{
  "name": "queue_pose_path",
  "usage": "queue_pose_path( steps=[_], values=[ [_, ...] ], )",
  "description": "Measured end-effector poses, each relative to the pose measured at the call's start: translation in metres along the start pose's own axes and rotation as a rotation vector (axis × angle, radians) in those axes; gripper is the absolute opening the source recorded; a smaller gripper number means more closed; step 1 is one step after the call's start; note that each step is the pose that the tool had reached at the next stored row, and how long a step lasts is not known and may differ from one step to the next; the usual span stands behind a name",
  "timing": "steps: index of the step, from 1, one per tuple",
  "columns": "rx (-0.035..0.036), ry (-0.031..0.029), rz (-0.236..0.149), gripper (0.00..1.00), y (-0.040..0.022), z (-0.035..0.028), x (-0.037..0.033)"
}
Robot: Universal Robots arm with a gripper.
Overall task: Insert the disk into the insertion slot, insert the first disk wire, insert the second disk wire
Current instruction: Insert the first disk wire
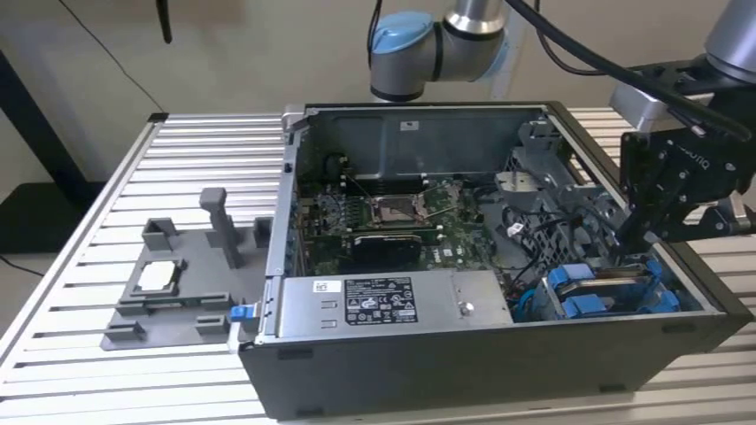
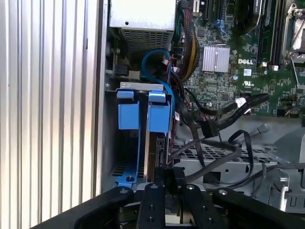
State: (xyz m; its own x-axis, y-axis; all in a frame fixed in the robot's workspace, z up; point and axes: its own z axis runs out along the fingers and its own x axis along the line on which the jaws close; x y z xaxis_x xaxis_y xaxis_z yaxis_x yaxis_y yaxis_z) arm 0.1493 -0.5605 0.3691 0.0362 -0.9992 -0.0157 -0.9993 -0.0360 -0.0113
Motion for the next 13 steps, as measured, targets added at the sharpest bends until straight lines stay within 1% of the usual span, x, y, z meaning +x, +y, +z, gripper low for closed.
queue_pose_path(
  steps=[2, 5, 6, 9, 11, 13],
  values=[
    [-0.0007, 0.0000, 0.003, 0.19, -0.0019, 0.0012, 0.0005],
    [-0.0127, -0.0005, 0.004, 0.19, -0.0092, 0.0021, 0.0018],
    [-0.0151, -0.0010, 0.004, 0.19, -0.0104, 0.0027, 0.0019],
    [-0.0209, -0.0011, 0.012, 0.19, -0.0106, 0.0048, 0.0020],
    [-0.0222, -0.0016, 0.023, 0.19, -0.0107, 0.0056, 0.0019],
    [-0.0222, -0.0055, 0.024, 0.19, -0.0108, 0.0057, 0.0020]
  ],
)
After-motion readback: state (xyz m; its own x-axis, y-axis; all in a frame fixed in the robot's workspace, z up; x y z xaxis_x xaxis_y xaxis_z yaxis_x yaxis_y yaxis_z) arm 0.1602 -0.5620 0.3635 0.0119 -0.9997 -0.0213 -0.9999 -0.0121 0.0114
